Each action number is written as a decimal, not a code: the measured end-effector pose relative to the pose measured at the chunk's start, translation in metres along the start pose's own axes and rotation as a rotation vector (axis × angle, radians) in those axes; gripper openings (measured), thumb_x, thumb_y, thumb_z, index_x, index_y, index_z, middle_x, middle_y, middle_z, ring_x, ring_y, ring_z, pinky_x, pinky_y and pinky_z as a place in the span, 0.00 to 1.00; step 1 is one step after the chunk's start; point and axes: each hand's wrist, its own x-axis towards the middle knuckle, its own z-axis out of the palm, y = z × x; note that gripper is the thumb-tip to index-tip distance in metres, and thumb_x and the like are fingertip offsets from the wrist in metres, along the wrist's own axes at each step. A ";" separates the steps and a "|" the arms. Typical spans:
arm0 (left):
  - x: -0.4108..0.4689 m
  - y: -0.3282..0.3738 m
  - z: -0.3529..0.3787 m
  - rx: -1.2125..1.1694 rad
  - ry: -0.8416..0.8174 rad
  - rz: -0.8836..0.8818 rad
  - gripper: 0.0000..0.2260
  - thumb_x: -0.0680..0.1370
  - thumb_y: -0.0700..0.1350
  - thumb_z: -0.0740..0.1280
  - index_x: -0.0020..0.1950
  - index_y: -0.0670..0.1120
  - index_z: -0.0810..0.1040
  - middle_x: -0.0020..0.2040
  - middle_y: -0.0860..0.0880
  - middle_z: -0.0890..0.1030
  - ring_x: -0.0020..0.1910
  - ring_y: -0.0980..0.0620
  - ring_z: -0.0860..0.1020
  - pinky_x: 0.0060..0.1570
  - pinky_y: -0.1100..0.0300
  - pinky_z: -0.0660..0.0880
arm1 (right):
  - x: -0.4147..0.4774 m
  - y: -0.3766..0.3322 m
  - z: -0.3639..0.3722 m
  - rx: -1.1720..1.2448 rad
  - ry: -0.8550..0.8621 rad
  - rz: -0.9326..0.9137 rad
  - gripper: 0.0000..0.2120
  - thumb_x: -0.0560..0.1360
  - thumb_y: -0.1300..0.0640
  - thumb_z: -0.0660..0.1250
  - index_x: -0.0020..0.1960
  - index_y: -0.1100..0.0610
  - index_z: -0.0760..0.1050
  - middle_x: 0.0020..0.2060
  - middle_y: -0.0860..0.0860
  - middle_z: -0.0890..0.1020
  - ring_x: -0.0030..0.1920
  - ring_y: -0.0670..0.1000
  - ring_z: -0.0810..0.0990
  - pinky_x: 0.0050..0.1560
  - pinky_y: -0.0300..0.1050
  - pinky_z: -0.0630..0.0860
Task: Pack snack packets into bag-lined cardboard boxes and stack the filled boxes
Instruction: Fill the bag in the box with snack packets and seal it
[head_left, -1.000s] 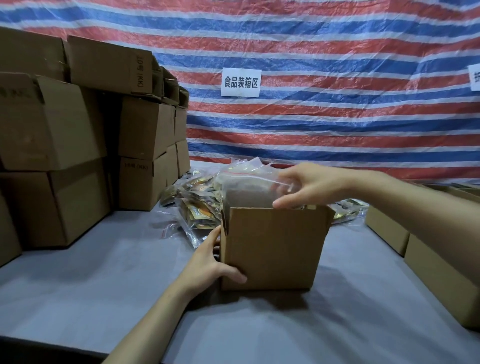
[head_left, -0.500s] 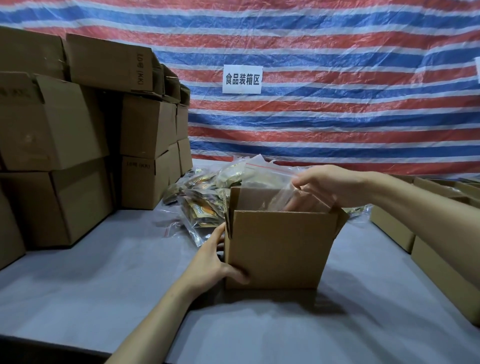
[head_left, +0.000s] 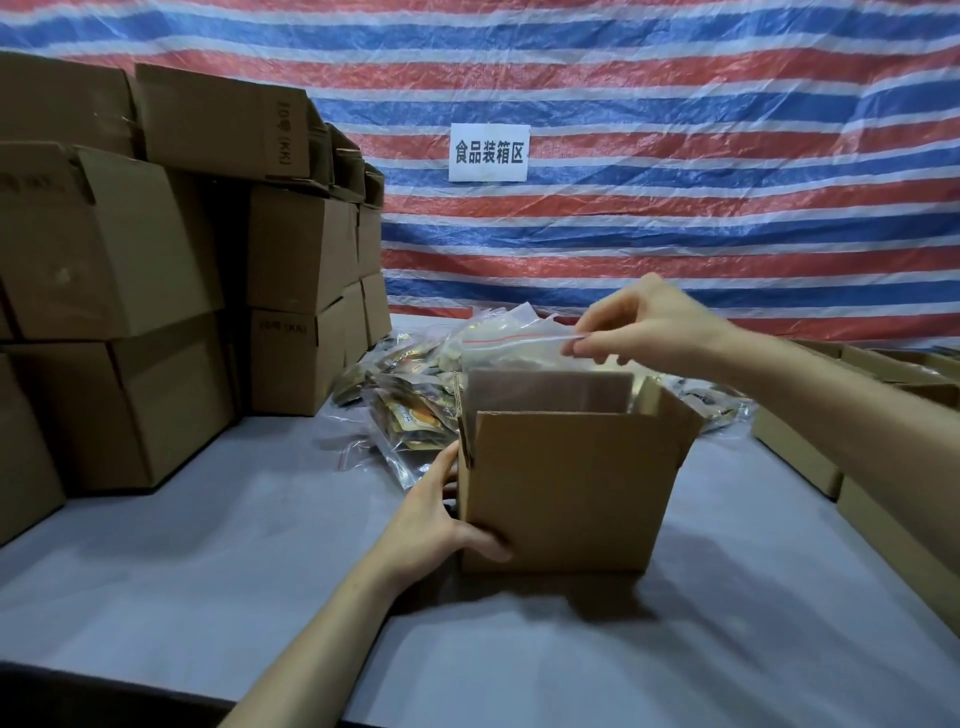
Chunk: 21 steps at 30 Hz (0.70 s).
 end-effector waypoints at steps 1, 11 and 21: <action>0.000 0.000 0.000 -0.001 0.002 -0.004 0.47 0.52 0.37 0.83 0.69 0.53 0.72 0.53 0.54 0.85 0.54 0.53 0.83 0.47 0.63 0.79 | -0.001 -0.004 -0.005 -0.001 -0.040 -0.031 0.07 0.75 0.58 0.74 0.40 0.48 0.87 0.36 0.48 0.86 0.39 0.46 0.82 0.36 0.33 0.78; -0.002 0.003 0.001 0.016 -0.003 -0.007 0.50 0.51 0.37 0.82 0.72 0.51 0.71 0.51 0.56 0.83 0.50 0.56 0.81 0.45 0.65 0.77 | -0.003 0.012 0.004 0.102 -0.492 0.494 0.11 0.81 0.54 0.67 0.43 0.54 0.83 0.37 0.49 0.84 0.34 0.43 0.82 0.33 0.36 0.78; -0.001 0.003 0.001 0.024 -0.010 -0.003 0.50 0.53 0.42 0.83 0.73 0.54 0.70 0.58 0.53 0.84 0.57 0.54 0.82 0.52 0.61 0.80 | 0.004 -0.005 0.030 -0.659 0.100 0.193 0.06 0.70 0.52 0.79 0.42 0.49 0.82 0.38 0.46 0.83 0.39 0.47 0.82 0.36 0.42 0.79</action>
